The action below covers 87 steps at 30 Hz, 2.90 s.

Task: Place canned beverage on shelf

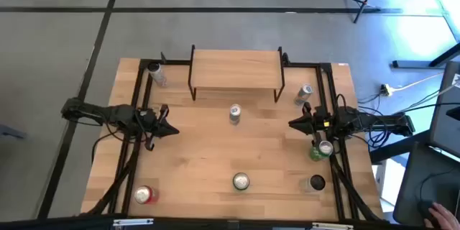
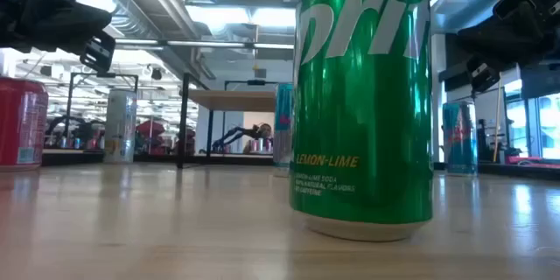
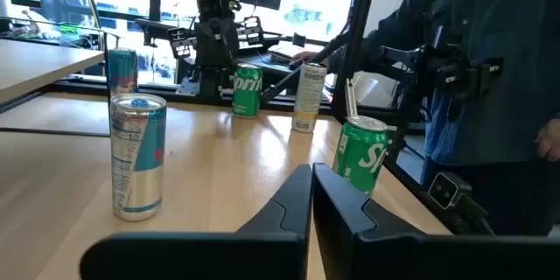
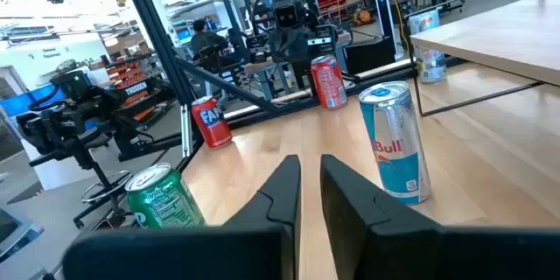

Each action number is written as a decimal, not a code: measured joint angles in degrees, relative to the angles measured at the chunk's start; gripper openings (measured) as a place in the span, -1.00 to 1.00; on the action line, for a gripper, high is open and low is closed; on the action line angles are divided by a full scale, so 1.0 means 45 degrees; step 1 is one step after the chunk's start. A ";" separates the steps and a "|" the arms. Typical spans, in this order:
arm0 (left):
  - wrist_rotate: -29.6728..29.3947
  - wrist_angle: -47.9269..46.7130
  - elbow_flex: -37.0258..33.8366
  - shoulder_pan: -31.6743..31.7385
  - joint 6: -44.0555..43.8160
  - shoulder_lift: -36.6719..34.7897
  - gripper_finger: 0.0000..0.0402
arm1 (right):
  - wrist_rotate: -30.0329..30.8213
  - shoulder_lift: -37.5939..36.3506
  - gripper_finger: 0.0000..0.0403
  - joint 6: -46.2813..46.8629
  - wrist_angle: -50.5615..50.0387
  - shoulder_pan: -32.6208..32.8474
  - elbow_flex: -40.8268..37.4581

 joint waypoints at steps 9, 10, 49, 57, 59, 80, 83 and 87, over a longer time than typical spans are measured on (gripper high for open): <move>-0.0001 0.0000 0.0000 0.0000 0.0000 0.0000 -0.97 | -0.0004 0.0000 -0.83 0.0000 0.0000 -0.0004 0.0000; -0.0001 0.0000 0.0000 0.0000 0.0000 0.0000 -0.97 | 0.0000 0.0000 -0.83 0.0000 0.0000 0.0000 0.0000; -0.0537 0.0100 -0.0006 0.0000 0.1253 0.0000 -0.97 | 0.1590 0.0001 -0.83 0.0009 0.0377 -0.0004 -0.0005; -0.2054 0.3637 -0.0010 0.0000 -0.1416 0.0000 -0.97 | 0.2869 0.0003 -0.83 0.1112 0.2021 0.0000 -0.0010; -0.2656 0.4585 -0.0010 0.0000 -0.1664 0.0000 -0.97 | 0.3489 0.0000 -0.83 0.1597 0.2165 0.0000 -0.0010; -0.6138 0.7561 0.4633 0.1254 -0.1056 0.6843 -0.97 | 0.5066 0.0000 -0.83 0.2768 0.2848 -0.0004 -0.0010; -0.6132 0.7597 0.6329 0.1430 -0.1069 0.9128 -0.97 | 0.5112 0.0004 -0.83 0.2765 0.2982 -0.0003 -0.0010; -0.6110 0.7515 0.8437 0.1565 -0.0996 1.1587 -0.97 | 0.5159 0.0003 -0.83 0.2763 0.2987 -0.0004 -0.0010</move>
